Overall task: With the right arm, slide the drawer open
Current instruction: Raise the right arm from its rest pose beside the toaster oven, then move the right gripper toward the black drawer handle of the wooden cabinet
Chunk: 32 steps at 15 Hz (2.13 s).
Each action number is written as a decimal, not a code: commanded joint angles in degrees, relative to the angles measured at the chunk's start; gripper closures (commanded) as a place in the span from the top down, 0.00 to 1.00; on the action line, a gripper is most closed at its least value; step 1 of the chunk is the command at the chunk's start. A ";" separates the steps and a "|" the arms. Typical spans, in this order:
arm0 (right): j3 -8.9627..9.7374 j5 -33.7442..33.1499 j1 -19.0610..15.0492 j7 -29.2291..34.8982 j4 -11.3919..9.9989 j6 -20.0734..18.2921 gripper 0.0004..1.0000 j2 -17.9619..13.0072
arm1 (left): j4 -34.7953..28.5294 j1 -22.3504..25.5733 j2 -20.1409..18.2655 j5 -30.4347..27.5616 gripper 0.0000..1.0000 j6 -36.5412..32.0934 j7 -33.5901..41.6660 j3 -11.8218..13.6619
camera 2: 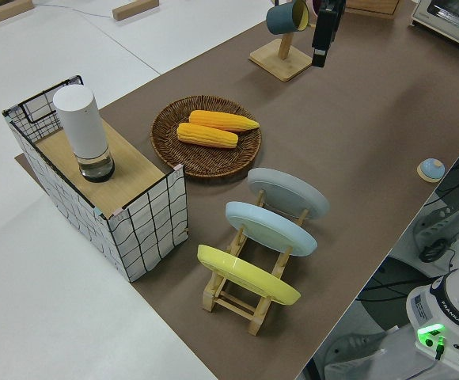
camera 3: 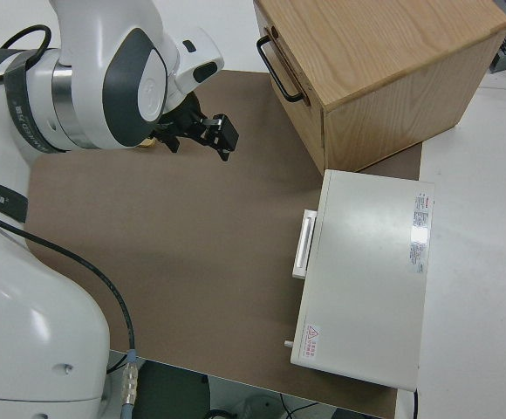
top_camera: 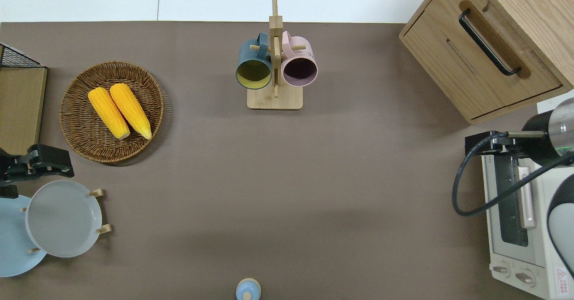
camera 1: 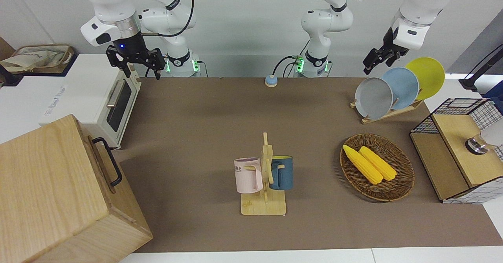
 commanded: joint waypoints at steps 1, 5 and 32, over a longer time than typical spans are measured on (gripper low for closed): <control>0.18 -0.07 -0.14 -0.86 -0.37 -0.20 0.99 -0.59 | 0.02 -0.24 -0.49 -0.21 0.99 -0.12 0.55 0.29; 0.18 -1.22 0.65 -0.86 -0.38 0.07 0.99 -0.59 | 0.02 -0.24 -0.49 -0.21 0.99 -0.12 0.55 0.29; 10.47 -64.66 12.68 -2.00 -8.55 1.74 0.99 13.46 | 0.02 -0.24 -0.49 -0.21 0.99 -0.12 0.55 0.29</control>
